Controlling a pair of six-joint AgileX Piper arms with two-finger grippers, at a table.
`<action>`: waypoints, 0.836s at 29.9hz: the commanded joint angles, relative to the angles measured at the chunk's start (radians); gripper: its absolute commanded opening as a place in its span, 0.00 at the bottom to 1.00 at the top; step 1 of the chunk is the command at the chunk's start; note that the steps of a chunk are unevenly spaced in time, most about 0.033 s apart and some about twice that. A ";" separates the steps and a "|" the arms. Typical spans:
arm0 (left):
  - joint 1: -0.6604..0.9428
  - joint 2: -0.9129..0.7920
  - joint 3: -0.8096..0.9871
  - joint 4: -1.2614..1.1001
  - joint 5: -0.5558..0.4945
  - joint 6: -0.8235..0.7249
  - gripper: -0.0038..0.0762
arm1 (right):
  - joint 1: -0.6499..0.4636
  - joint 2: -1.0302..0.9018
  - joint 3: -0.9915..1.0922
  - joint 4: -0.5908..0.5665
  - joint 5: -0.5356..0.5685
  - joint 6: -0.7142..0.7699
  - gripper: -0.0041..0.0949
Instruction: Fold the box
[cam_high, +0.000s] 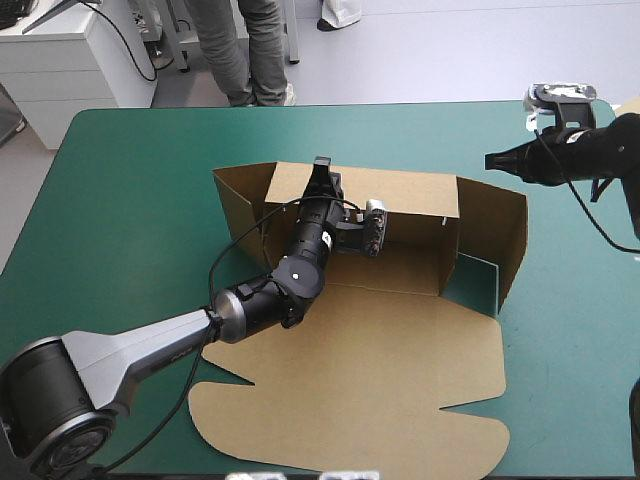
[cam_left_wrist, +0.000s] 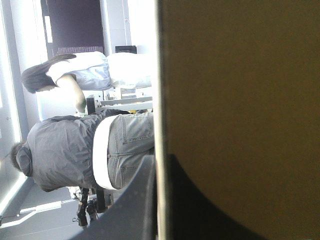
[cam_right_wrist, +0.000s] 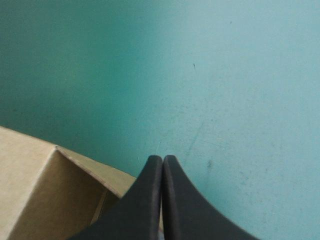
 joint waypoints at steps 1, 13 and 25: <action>-0.008 -0.036 -0.020 0.057 -0.021 -0.013 0.04 | -0.005 0.019 -0.047 0.004 -0.026 -0.002 0.02; -0.008 -0.036 -0.020 0.057 0.002 -0.082 0.04 | -0.003 0.066 -0.041 0.004 0.089 -0.065 0.02; -0.008 -0.034 -0.020 0.057 0.000 -0.082 0.04 | -0.003 0.007 0.110 0.155 0.127 -0.199 0.02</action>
